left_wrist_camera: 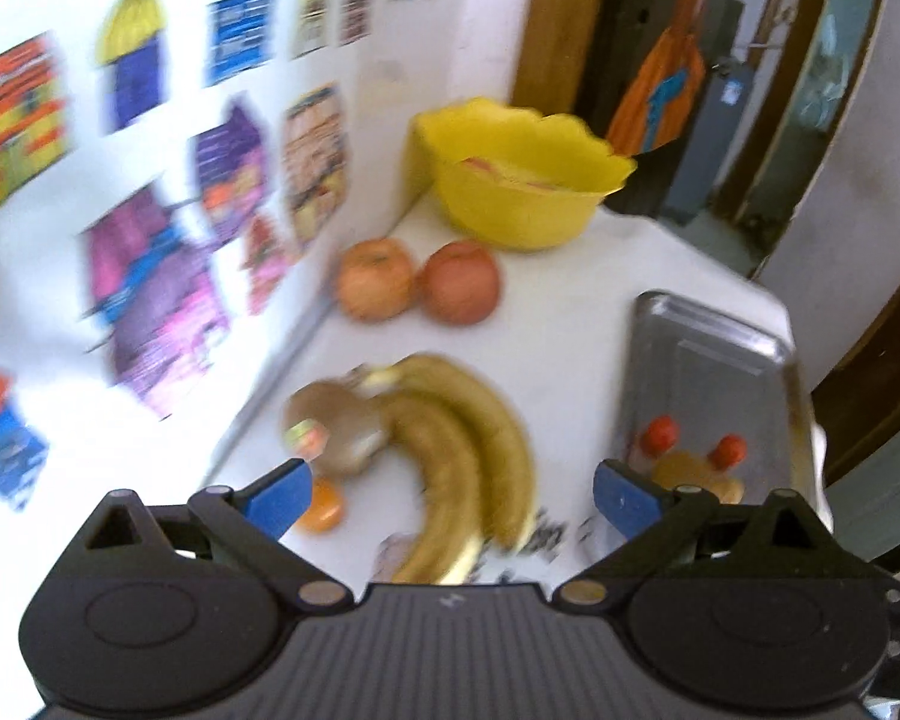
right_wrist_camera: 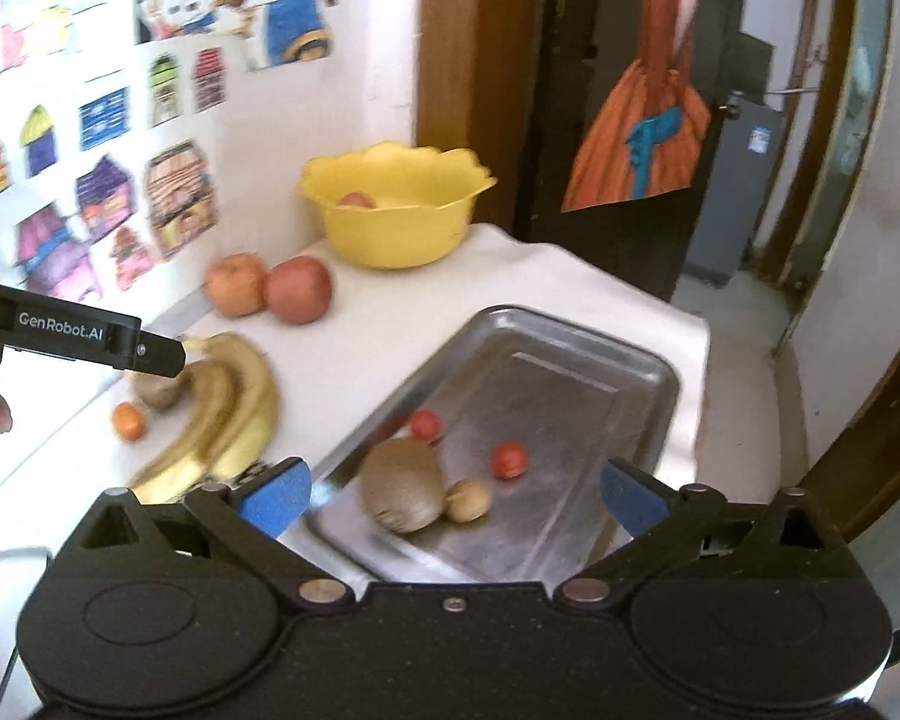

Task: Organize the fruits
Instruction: 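Lift both open tools away from the tray and move toward the bananas, then close the left tool on one banana while the right tool grips the other banana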

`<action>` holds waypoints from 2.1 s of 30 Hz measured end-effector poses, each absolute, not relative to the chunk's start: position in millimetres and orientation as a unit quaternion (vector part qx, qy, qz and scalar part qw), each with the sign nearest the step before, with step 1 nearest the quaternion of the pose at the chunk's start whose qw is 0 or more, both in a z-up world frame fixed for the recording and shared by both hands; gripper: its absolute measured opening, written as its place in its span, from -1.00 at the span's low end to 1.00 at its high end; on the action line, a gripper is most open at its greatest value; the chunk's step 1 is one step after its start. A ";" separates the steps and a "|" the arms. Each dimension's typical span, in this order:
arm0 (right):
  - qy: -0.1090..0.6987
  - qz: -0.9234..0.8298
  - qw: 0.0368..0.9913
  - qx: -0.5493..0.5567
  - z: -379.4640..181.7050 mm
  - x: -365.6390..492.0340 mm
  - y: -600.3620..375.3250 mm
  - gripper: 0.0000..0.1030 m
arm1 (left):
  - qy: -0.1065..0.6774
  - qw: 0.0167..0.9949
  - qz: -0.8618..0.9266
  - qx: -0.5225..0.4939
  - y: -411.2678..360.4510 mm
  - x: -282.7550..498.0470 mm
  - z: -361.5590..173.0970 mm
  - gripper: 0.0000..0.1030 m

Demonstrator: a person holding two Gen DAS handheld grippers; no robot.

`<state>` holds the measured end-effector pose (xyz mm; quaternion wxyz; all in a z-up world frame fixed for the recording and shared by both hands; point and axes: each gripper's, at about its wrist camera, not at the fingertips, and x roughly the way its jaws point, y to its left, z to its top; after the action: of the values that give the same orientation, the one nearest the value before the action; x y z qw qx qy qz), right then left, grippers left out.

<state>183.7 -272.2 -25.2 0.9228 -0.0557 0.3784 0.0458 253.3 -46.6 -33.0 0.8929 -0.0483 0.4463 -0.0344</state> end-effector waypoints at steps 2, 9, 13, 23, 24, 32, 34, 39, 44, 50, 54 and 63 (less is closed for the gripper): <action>0.384 0.060 0.920 -0.055 -22.0 179.1 -261.5 0.98 | 0.454 0.889 -0.020 -0.047 -33.2 244.2 -31.7 0.99; 0.409 0.116 0.903 -0.059 -20.1 175.5 -222.6 0.98 | 0.488 0.870 0.037 -0.055 6.5 220.4 -36.9 0.99; 0.440 0.143 0.885 -0.059 -24.8 179.9 -201.8 0.98 | 0.508 0.857 0.059 -0.066 24.0 207.3 -40.6 0.99; 0.468 0.192 0.860 -0.073 -30.6 177.4 -159.3 0.98 | 0.527 0.843 0.082 -0.076 44.1 188.4 -47.1 0.99; 0.469 0.195 0.858 -0.075 -30.8 177.3 -156.7 0.98 | 0.528 0.842 0.080 -0.077 44.3 188.3 -47.6 0.99; 0.476 0.196 0.854 -0.075 -33.9 180.3 -152.5 0.98 | 0.534 0.839 0.069 -0.076 39.3 192.9 -53.1 0.99; 0.479 0.194 0.853 -0.073 -35.7 181.2 -153.0 0.98 | 0.535 0.839 0.064 -0.073 37.1 196.5 -54.6 0.99; 0.481 0.177 0.856 -0.073 -41.2 185.5 -154.9 0.98 | 0.542 0.836 0.055 -0.065 31.4 208.7 -61.0 0.99; 0.466 0.146 0.869 -0.085 -44.1 195.2 -162.4 0.98 | 0.545 0.836 0.031 -0.056 21.3 222.6 -67.6 0.99; 0.464 0.119 0.872 -0.099 -56.7 224.4 -177.5 0.98 | 0.545 0.838 -0.008 -0.030 0.7 242.0 -80.9 0.99; 0.468 0.118 0.869 -0.106 -65.7 250.4 -183.2 0.96 | 0.542 0.840 -0.026 -0.018 -12.4 252.3 -86.8 0.98; 0.477 0.147 0.856 -0.134 -86.5 300.8 -183.1 0.80 | 0.535 0.841 -0.078 0.009 -35.6 268.2 -102.0 0.98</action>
<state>300.8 -183.1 -86.5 0.8563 -0.1336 0.4766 0.1474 268.2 -35.6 -102.0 0.8411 0.0088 0.5352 -0.0784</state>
